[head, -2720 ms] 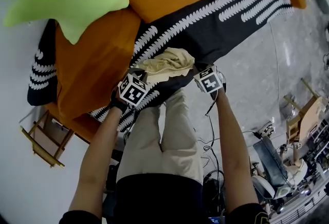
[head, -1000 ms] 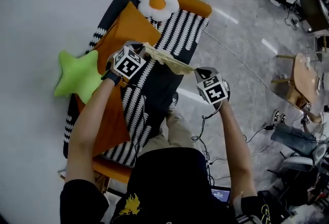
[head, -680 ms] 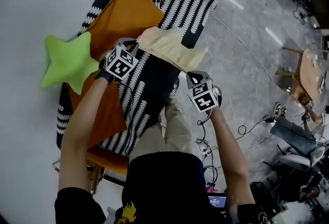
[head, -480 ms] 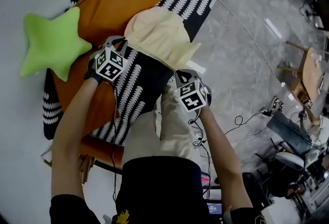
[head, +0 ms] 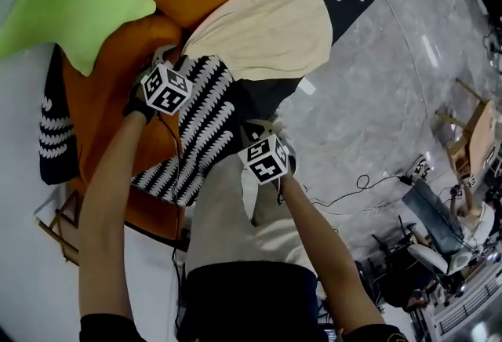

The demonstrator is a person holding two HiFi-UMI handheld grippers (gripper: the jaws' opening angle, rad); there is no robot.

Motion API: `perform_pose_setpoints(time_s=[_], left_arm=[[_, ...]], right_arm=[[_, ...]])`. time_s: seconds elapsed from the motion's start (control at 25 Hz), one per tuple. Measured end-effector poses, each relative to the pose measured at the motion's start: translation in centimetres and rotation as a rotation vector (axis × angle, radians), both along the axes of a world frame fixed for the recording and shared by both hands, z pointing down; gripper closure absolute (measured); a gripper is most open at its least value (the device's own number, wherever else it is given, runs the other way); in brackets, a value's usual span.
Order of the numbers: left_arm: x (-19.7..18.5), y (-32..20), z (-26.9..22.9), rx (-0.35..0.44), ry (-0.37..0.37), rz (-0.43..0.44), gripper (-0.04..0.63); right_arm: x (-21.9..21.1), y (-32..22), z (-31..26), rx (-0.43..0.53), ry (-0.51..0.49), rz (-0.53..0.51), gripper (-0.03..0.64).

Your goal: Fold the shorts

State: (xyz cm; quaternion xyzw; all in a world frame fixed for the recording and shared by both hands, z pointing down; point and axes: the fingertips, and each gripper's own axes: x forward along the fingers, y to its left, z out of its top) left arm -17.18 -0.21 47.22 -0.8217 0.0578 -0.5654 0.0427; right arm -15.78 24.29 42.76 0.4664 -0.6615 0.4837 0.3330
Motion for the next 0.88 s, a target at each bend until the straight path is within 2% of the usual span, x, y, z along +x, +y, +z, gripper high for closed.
perform_pose_setpoints(time_s=[0.04, 0.16, 0.2, 0.32, 0.36, 0.44, 0.48, 0.56, 0.6, 0.68, 0.76, 0.84, 0.88], left_arm=[[-0.4, 0.2, 0.3, 0.016, -0.006, 0.005, 0.387], [-0.3, 0.3, 0.3, 0.075, 0.040, -0.006, 0.317], [-0.1, 0.2, 0.0, 0.090, 0.063, -0.032, 0.283], [-1.0, 1.3, -0.8, 0.083, 0.122, -0.189, 0.264], [-1.2, 2.8, -0.7, 0.045, 0.136, -0.233, 0.264], [-0.4, 7.2, 0.6, -0.091, 0.155, -0.267, 0.265], [0.5, 9.3, 1.6, -0.167, 0.172, -0.280, 0.265], [2.4, 12.6, 4.3, -0.290, 0.216, -0.339, 0.285], [3.1, 13.8, 5.9, -0.332, 0.229, -0.376, 0.287], [4.5, 15.1, 9.3, -0.382, 0.241, -0.445, 0.296], [5.4, 15.2, 12.4, -0.411, 0.251, -0.501, 0.316], [5.4, 14.5, 15.3, -0.387, 0.249, -0.533, 0.316], [5.2, 14.0, 16.6, -0.354, 0.242, -0.541, 0.316]], right_arm=[[-0.6, 0.2, 0.3, 0.007, -0.004, -0.005, 0.600], [0.1, 0.6, 1.4, 0.037, 0.044, -0.015, 0.600], [1.1, 0.5, 1.9, 0.048, 0.069, -0.015, 0.600], [5.7, 0.9, 3.6, 0.069, 0.142, -0.012, 0.591], [7.9, 1.4, 4.3, 0.071, 0.174, -0.013, 0.572], [13.4, 2.3, 6.1, 0.084, 0.270, -0.023, 0.528], [16.6, 2.4, 7.2, 0.100, 0.341, -0.040, 0.499], [22.8, 2.1, 9.8, 0.150, 0.526, -0.125, 0.398], [25.5, 1.9, 11.6, 0.175, 0.623, -0.188, 0.388], [29.9, 1.5, 16.3, 0.185, 0.766, -0.316, 0.379], [33.4, 1.9, 21.9, 0.113, 0.831, -0.404, 0.354], [35.1, 2.3, 26.6, 0.044, 0.856, -0.470, 0.318], [35.2, 2.2, 28.2, 0.040, 0.859, -0.500, 0.311]])
